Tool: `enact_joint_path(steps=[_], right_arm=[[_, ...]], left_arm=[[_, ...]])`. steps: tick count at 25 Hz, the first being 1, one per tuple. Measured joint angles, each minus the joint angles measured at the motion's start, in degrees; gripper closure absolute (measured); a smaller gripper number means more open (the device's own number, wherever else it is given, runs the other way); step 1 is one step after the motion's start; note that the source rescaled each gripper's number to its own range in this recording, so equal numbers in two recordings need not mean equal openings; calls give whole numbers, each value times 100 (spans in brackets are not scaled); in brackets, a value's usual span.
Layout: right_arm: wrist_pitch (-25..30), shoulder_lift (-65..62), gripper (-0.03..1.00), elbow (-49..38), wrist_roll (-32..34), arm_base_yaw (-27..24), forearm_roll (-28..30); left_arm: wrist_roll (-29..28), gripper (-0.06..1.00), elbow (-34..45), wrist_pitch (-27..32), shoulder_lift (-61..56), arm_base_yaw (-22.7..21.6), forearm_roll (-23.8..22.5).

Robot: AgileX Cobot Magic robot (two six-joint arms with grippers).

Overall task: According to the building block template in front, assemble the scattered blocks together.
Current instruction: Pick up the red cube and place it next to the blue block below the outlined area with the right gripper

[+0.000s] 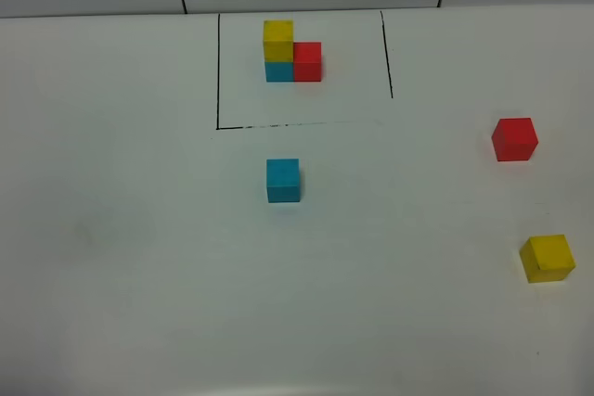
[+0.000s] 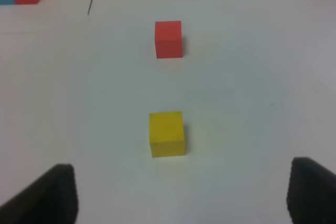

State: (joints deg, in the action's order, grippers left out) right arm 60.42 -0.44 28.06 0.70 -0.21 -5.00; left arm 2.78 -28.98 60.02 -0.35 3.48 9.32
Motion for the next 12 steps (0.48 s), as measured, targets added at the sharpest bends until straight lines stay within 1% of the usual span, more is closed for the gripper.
enact_joint_path(steps=[12], right_arm=[[0, 0, 32, 0, -6, 0, 17]], left_arm=[[0, 18, 0, 0, 0, 0, 0]])
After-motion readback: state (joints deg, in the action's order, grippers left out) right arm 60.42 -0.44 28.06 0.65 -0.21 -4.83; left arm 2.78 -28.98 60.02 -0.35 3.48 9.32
